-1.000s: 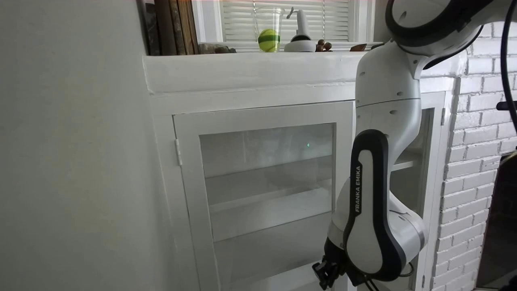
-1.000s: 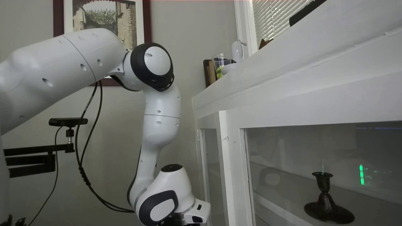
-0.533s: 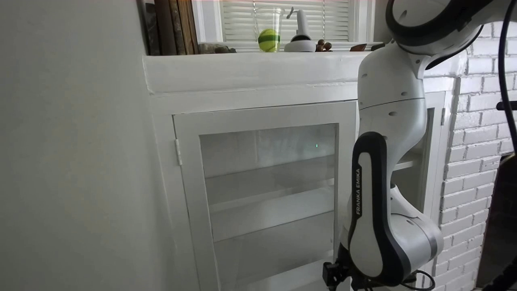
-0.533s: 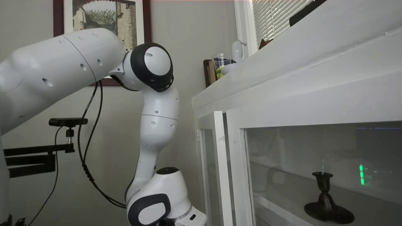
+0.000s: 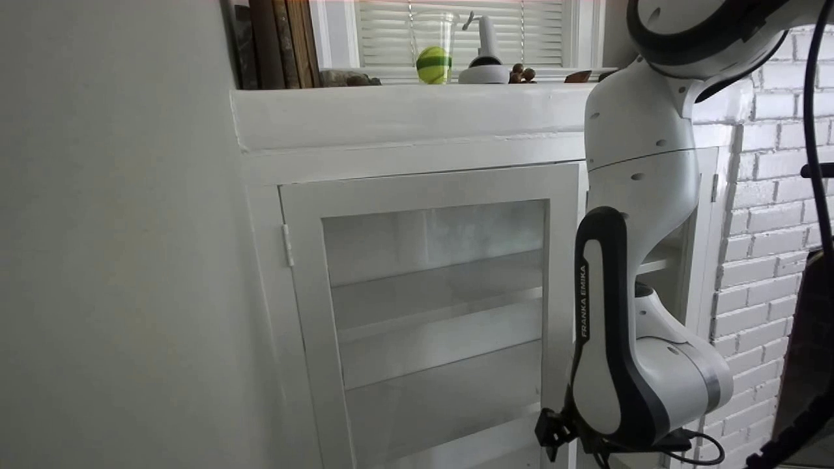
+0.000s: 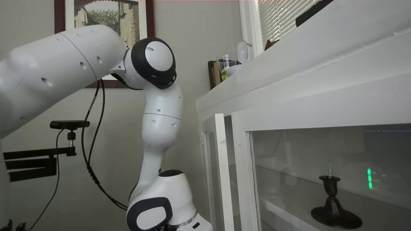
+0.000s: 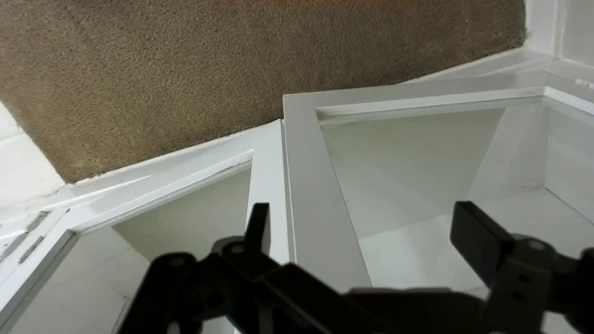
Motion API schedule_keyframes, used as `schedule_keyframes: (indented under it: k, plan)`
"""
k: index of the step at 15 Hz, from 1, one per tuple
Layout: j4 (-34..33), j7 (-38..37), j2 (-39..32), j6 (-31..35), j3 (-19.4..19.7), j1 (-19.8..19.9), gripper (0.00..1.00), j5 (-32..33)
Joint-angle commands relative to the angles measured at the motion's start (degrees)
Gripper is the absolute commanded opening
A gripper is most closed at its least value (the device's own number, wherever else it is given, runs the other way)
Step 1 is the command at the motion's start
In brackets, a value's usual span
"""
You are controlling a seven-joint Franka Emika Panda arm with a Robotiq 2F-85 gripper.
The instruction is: Open the left cabinet door.
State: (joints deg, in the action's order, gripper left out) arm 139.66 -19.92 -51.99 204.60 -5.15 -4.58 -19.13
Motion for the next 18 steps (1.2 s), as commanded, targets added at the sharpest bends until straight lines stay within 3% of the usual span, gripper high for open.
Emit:
schedule_keyframes:
  k: [1,7,15,16,18]
  plan:
    - [2.21,-0.08,3.89,-1.19,0.35,1.74,1.0,-0.2]
    - [1.1,1.58,5.29,-2.53,1.68,4.17,1.0,1.74]
    - [0.0,3.99,4.98,-3.8,0.46,7.53,1.0,6.85]
    - [-0.06,3.94,4.85,-3.9,0.37,7.79,0.96,7.16]
    - [-0.39,3.85,4.44,-3.82,0.23,8.22,0.99,7.62]
